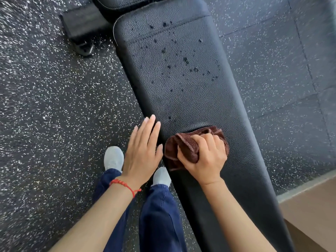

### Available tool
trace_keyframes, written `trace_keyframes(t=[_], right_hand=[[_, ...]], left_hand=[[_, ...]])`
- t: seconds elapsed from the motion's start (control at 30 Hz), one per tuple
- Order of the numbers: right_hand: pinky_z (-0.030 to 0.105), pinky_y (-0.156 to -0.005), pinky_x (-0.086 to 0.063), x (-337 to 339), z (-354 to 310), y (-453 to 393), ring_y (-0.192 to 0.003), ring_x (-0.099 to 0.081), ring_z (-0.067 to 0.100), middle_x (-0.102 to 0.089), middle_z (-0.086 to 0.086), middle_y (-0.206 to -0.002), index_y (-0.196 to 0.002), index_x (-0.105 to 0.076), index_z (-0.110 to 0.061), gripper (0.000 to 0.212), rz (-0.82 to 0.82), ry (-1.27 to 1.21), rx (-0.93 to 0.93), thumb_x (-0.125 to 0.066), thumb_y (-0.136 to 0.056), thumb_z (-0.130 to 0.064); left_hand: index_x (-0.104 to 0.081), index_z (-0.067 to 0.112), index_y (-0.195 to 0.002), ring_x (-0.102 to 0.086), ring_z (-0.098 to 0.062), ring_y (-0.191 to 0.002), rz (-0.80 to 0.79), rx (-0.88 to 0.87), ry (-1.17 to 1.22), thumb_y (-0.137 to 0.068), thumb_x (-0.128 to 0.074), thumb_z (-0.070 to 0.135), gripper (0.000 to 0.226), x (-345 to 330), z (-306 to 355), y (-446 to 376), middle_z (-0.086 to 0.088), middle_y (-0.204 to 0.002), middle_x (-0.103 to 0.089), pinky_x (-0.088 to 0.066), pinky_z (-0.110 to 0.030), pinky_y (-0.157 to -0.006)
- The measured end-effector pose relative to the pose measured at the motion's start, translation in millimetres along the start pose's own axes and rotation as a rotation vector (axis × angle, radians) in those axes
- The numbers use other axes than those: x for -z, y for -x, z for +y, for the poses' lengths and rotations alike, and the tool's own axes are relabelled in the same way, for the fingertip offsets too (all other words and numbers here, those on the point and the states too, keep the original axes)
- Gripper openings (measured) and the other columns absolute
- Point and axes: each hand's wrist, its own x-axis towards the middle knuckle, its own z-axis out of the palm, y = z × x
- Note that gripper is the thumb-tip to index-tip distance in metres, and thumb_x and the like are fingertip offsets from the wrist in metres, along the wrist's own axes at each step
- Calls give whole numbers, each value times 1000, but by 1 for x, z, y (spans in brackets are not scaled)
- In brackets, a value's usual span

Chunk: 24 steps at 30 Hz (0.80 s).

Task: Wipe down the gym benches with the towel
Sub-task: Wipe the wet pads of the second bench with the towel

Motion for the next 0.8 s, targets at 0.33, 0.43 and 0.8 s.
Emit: trace_keyframes(t=[0.33, 0.43, 0.8], right_hand=[[39, -61, -43, -41, -11, -105, -64, -55, 31, -59, 11, -71, -81, -65, -7, 40, 20, 26, 50, -60, -80, -47], [38, -63, -43, -55, -14, -136, -65, -56, 31, -59, 11, -71, -80, -66, -8, 40, 19, 39, 63, -60, -79, -48], [43, -71, -43, -96, -27, -253, -78, -58, 36, -63, 16, -83, -87, -63, -3, 45, 10, 25, -19, -65, -75, -47]], left_hand=[[-40, -4, -135, -30, -35, -135, 63, 42, -8, -87, -34, 15, 52, 24, -27, -63, -22, -145, -33, -26, -51, -107], [-39, -5, -135, -29, -36, -135, 85, 70, -1, -87, -33, 14, 51, 31, -33, -81, -23, -145, -32, -28, -53, -107], [-36, -3, -137, -29, -32, -136, 58, 106, -22, -89, -31, 23, 56, 35, -37, -98, -19, -147, -31, -29, -51, -107]])
